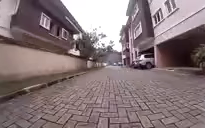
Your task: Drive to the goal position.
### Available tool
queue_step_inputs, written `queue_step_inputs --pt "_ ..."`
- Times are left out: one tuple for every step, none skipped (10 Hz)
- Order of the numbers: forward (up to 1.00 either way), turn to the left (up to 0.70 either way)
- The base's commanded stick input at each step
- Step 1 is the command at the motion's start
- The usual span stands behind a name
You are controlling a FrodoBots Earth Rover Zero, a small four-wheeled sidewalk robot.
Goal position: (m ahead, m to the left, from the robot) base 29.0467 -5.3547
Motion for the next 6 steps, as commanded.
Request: queue_step_inputs --pt "0.7 0.0" --pt "0.7 0.0" --pt "0.7 0.0" --pt "0.7 0.0" --pt "0.7 0.0" --pt "0.7 0.0"
